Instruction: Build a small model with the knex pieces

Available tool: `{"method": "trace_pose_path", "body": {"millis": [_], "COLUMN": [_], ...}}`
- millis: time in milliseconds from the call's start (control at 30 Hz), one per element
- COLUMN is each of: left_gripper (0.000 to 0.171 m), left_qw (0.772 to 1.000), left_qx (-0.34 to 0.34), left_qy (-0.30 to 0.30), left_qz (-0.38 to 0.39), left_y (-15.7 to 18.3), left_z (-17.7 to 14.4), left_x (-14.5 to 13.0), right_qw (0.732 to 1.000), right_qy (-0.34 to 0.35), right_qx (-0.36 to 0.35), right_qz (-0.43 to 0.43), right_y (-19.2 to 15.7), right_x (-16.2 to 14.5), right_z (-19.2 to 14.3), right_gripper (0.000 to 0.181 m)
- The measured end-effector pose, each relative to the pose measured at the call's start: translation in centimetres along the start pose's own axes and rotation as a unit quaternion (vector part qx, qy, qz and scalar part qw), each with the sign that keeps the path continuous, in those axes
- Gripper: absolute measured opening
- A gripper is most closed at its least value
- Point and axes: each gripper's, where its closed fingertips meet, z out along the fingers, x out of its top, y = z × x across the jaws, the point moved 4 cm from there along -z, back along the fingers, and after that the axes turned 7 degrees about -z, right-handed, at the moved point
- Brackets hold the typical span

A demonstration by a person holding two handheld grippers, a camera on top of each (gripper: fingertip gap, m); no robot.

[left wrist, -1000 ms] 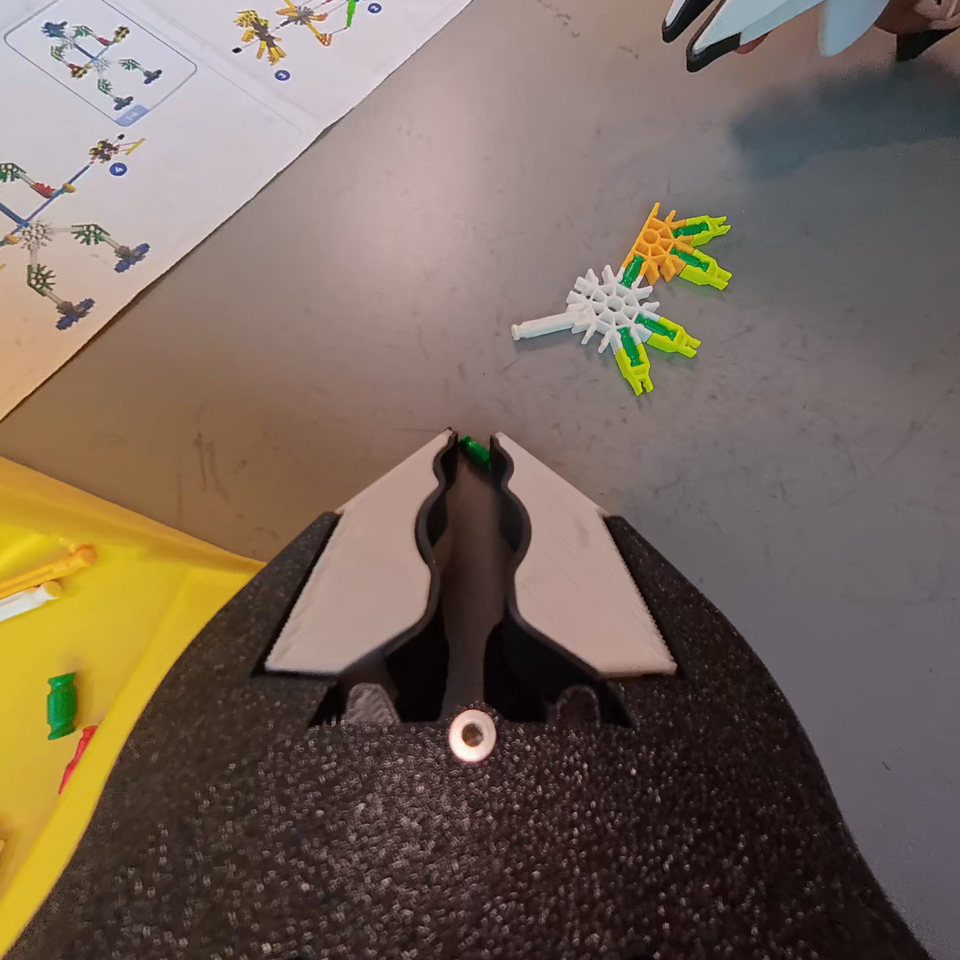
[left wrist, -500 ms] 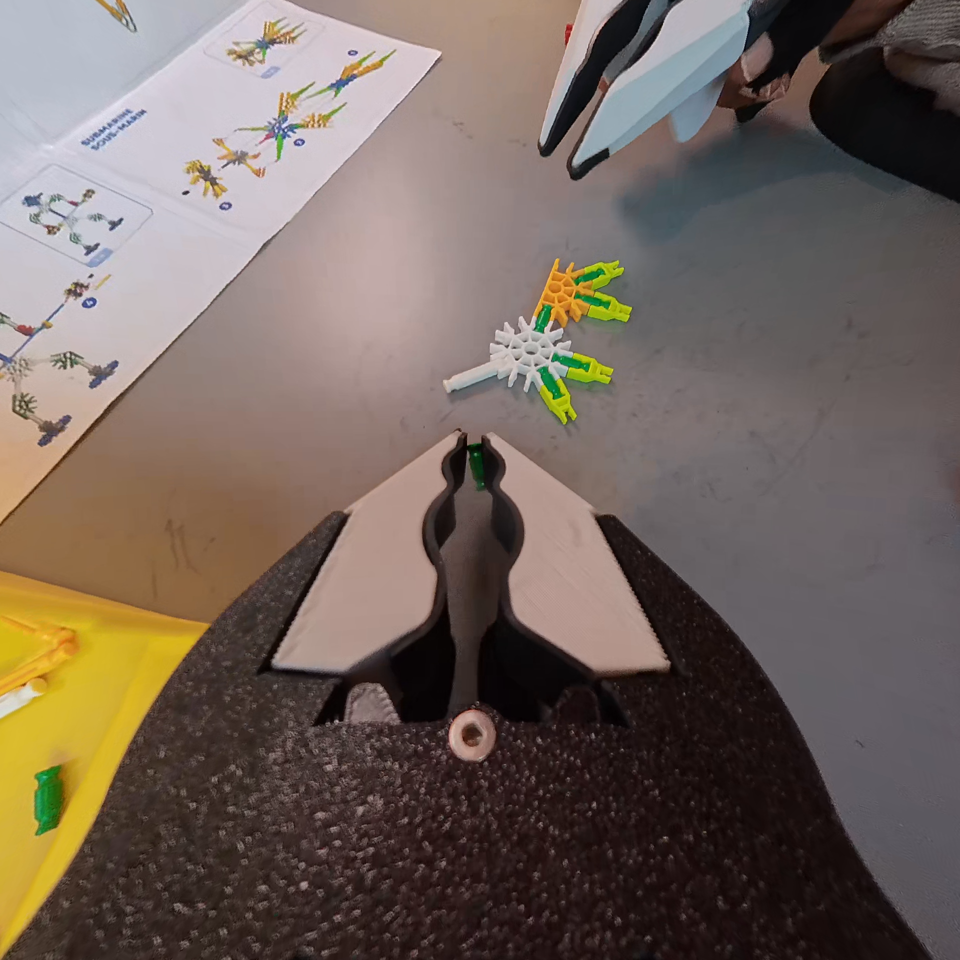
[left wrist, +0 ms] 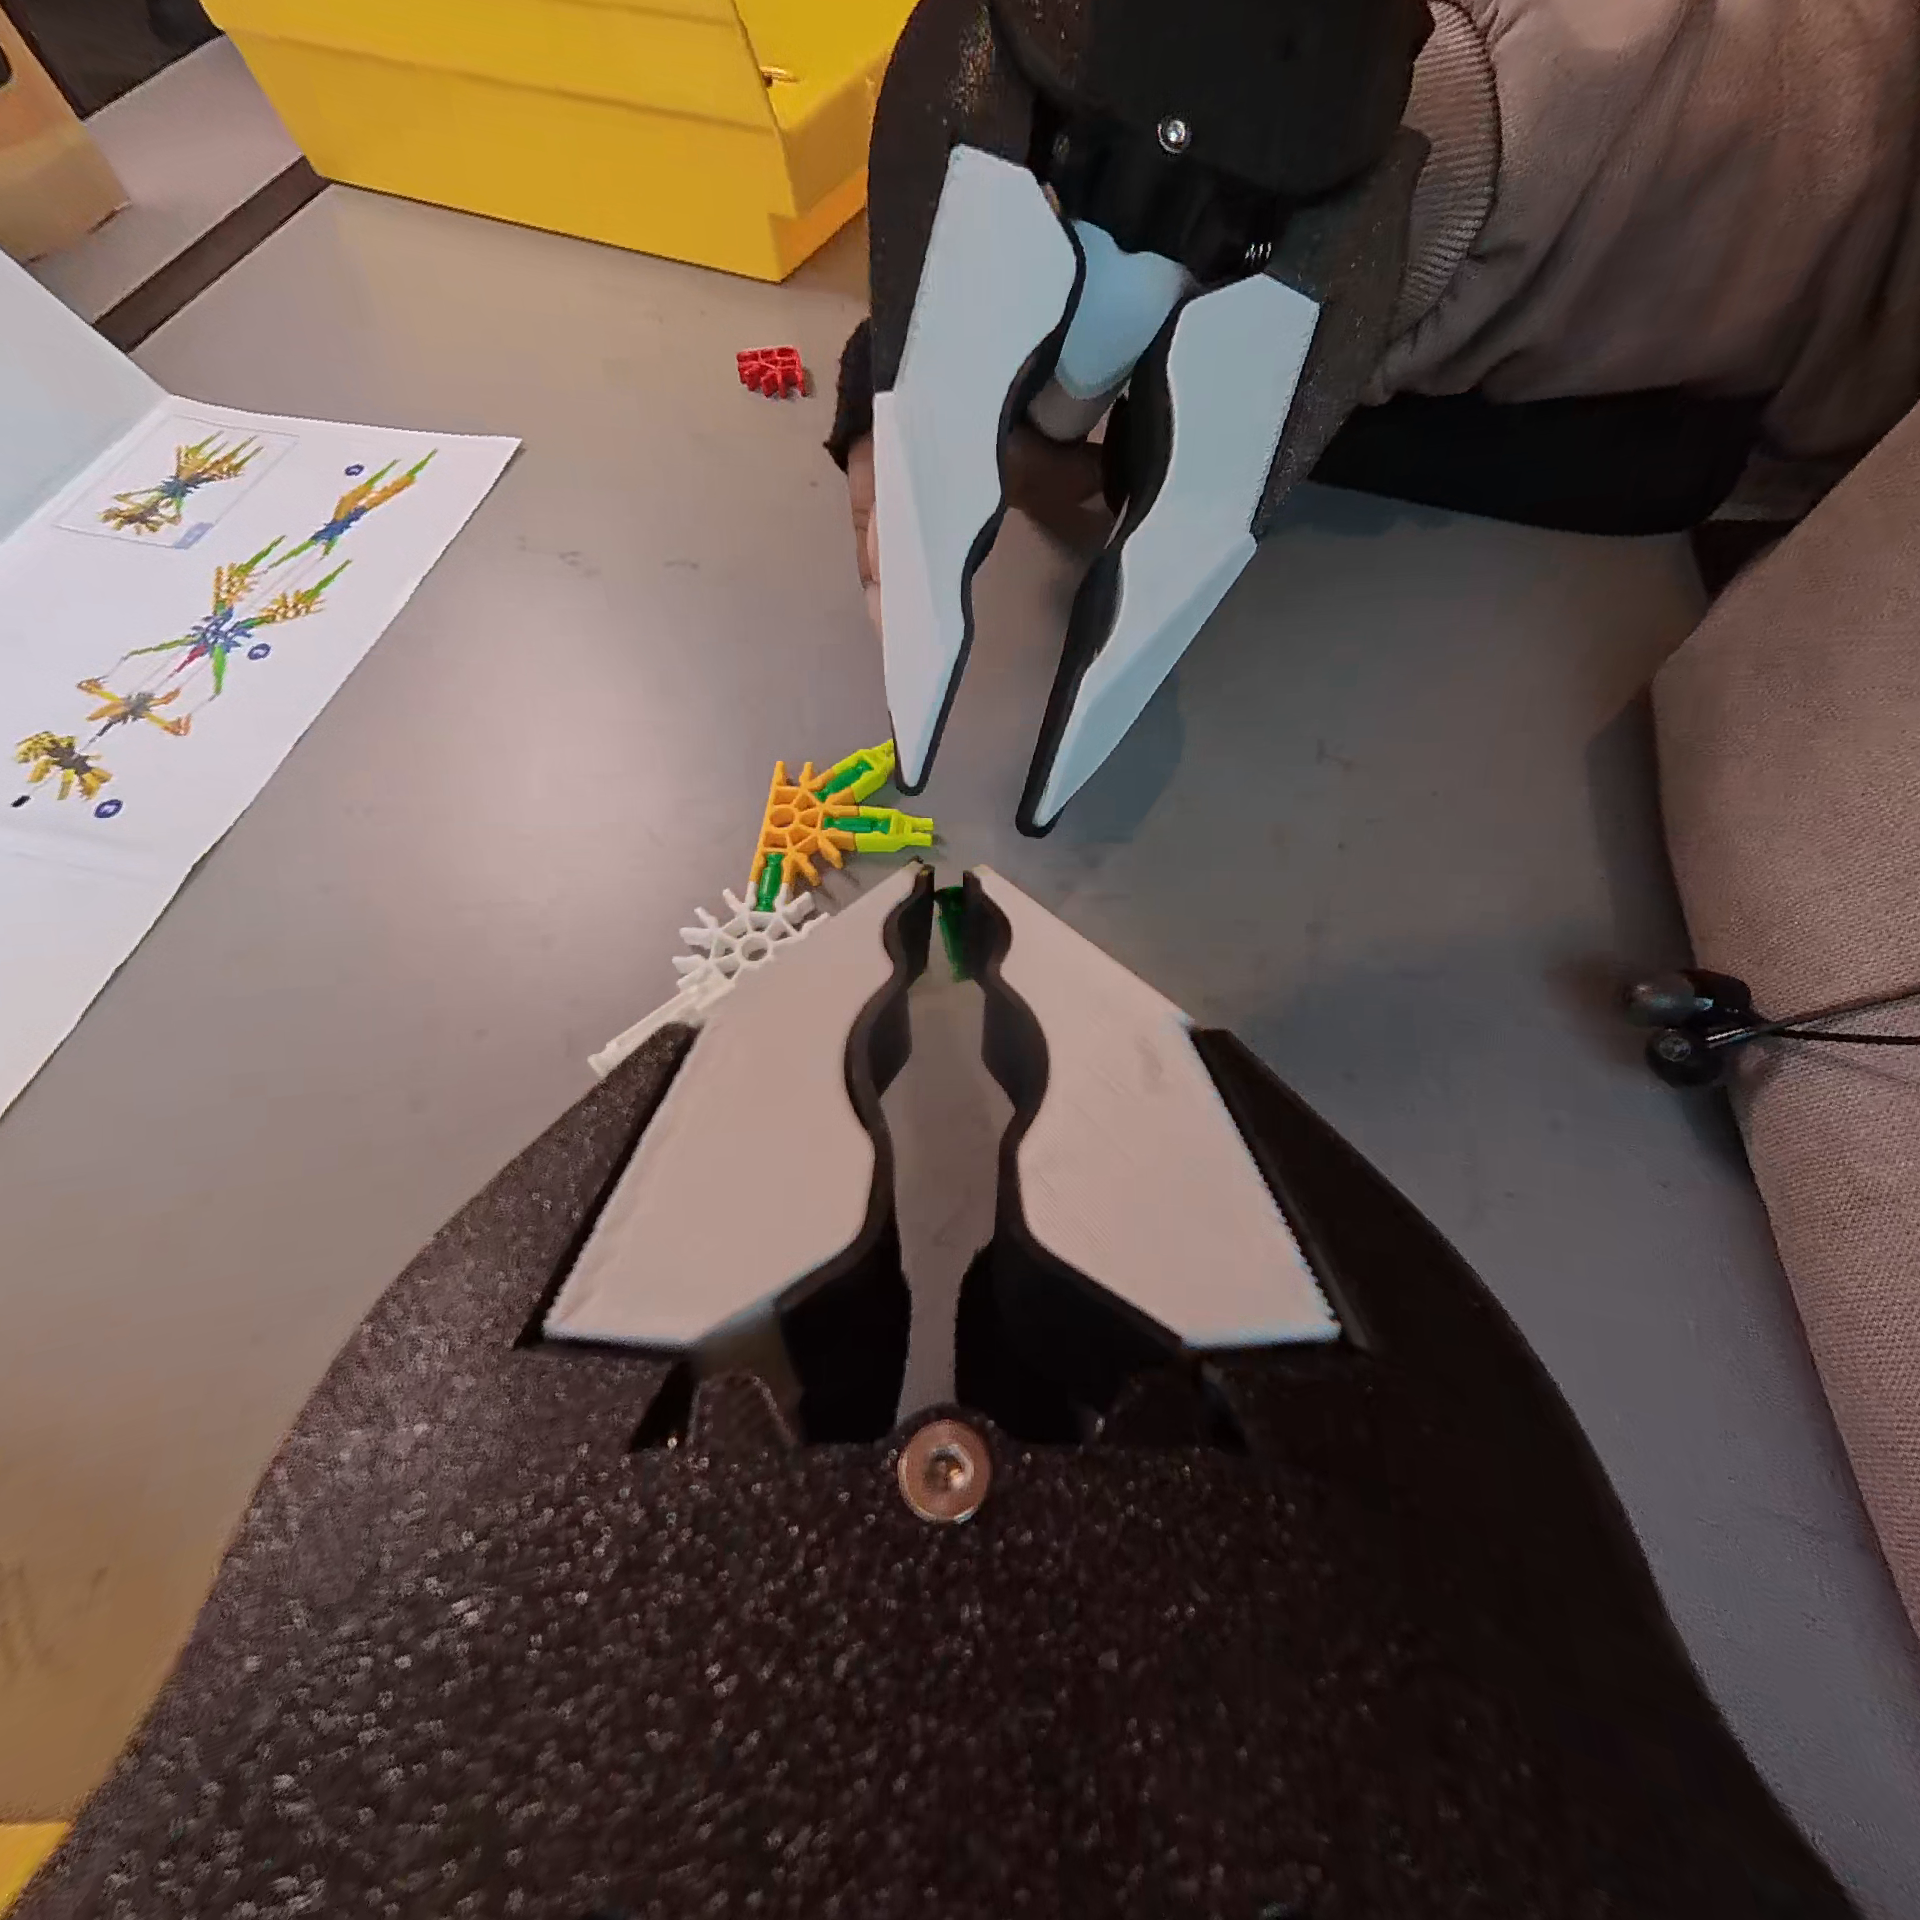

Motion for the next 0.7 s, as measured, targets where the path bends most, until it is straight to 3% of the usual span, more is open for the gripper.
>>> {"method": "trace_pose_path", "body": {"millis": [467,700], "left_gripper": [0.005,0.005], "left_qw": [0.996,0.985], "left_qx": [-0.018,-0.023], "left_qy": [0.057,0.147], "left_qz": [0.06,0.086], "left_y": [1.7,3.2], "left_z": [-0.7,-1.8], "left_x": [1.4,4.0], "right_qw": [0.998,0.983], "right_qy": [0.022,0.132], "right_qx": [0.047,0.073], "right_qz": [0.043,0.107], "right_y": [-0.8,-0.5], "right_x": [0.7,3.5], "right_z": [0.2,-0.7], "right_gripper": [0.023,0.013]}}
